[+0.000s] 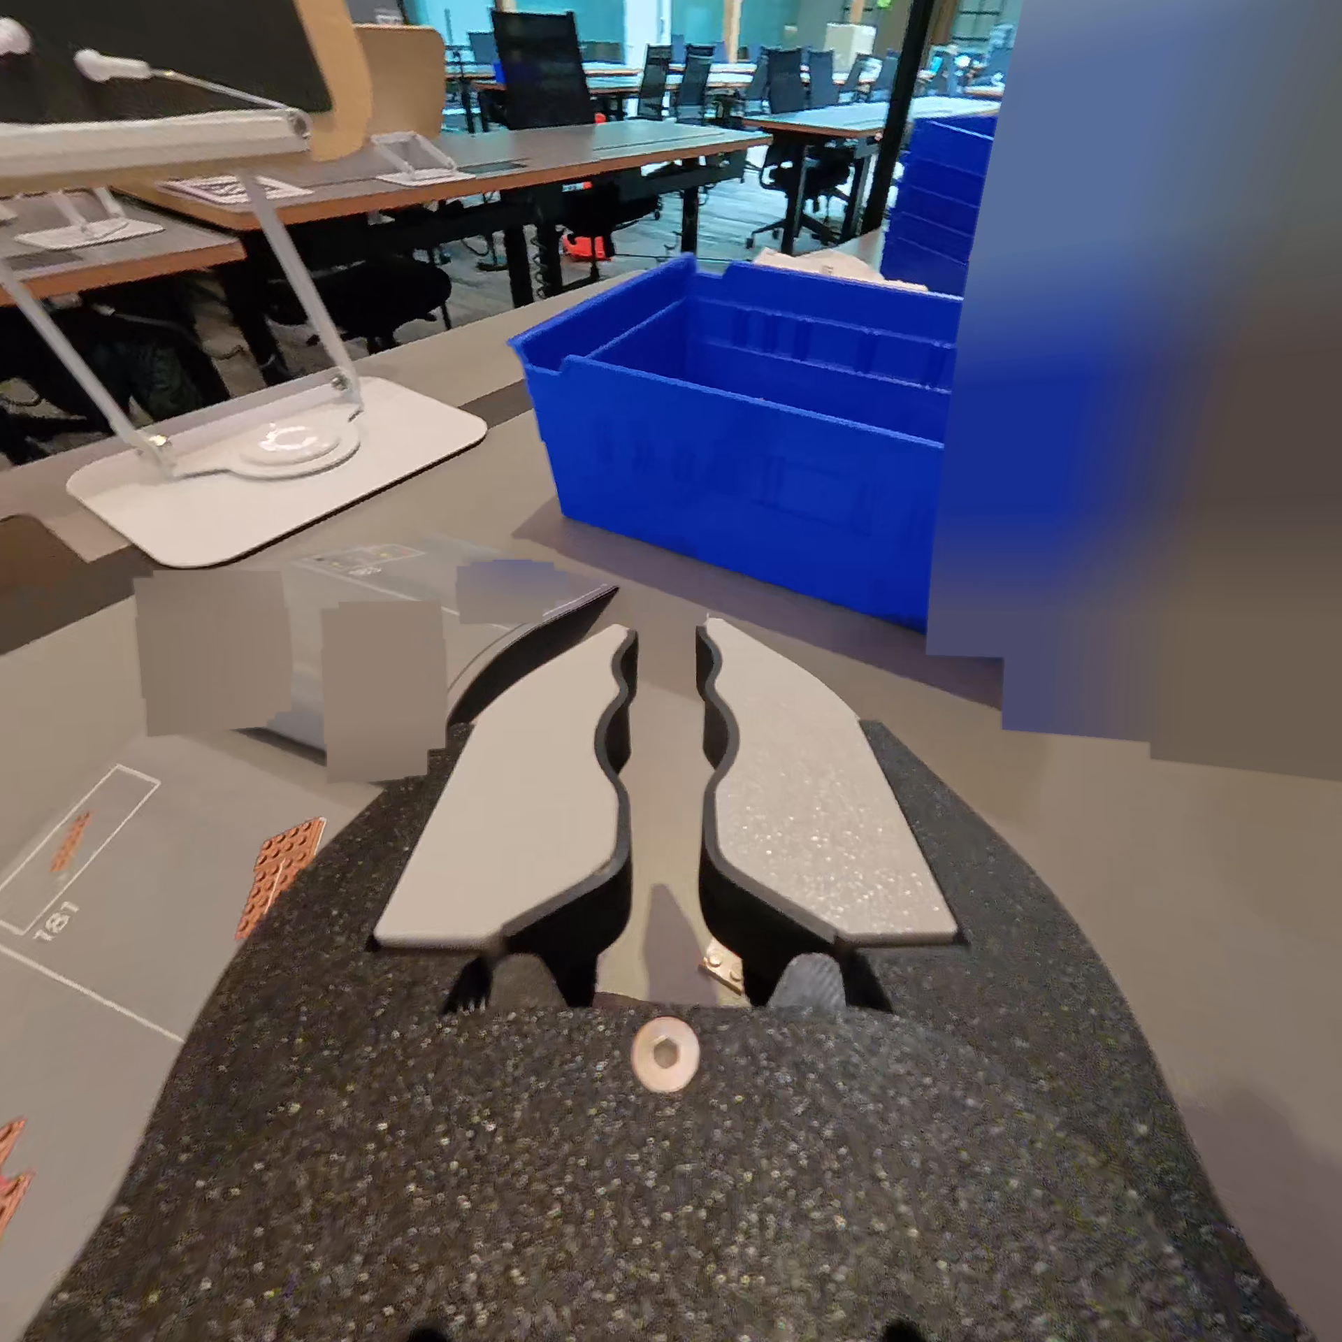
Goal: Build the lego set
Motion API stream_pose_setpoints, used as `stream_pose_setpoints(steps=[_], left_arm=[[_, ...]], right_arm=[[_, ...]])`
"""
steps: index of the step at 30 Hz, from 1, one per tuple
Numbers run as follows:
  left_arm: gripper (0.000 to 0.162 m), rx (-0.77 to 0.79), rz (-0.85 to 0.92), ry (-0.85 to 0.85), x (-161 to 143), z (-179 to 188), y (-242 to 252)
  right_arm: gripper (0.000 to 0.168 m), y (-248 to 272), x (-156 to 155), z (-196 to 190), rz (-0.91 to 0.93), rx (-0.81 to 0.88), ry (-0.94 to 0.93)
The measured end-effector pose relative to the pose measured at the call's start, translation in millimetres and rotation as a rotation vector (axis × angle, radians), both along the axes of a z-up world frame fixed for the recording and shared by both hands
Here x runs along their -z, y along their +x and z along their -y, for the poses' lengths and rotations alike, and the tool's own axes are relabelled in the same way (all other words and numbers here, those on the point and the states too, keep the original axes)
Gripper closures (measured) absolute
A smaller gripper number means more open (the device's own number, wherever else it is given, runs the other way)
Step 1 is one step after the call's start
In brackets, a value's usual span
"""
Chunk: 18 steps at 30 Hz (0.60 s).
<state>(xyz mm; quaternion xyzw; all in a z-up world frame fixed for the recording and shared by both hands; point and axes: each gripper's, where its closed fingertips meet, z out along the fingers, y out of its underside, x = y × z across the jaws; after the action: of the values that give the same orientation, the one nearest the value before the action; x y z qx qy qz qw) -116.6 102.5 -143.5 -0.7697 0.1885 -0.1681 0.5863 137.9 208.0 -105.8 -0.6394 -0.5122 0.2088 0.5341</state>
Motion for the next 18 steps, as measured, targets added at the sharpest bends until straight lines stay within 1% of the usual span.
stream_pose_setpoints(steps=[3,5,8,14,18], left_arm=[[0.147,-0.086,0.052,-0.025,6,-7,-17],[0.147,-0.112,0.101,-0.061,13,-9,-22],[0.147,-0.125,0.136,-0.088,16,-9,-24],[0.147,-0.127,0.144,-0.065,5,-5,-23],[0.147,-0.129,0.166,-0.065,4,-4,-25]], right_arm=[[0.168,-9,-5,1,0.025,-0.019,0.016],[0.168,-18,-7,3,0.036,-0.043,0.016],[0.168,-32,-12,6,0.052,-0.08,0.016],[0.168,-47,-17,10,0.068,-0.126,0.002],[0.168,-50,-16,11,0.077,-0.144,-0.006]])
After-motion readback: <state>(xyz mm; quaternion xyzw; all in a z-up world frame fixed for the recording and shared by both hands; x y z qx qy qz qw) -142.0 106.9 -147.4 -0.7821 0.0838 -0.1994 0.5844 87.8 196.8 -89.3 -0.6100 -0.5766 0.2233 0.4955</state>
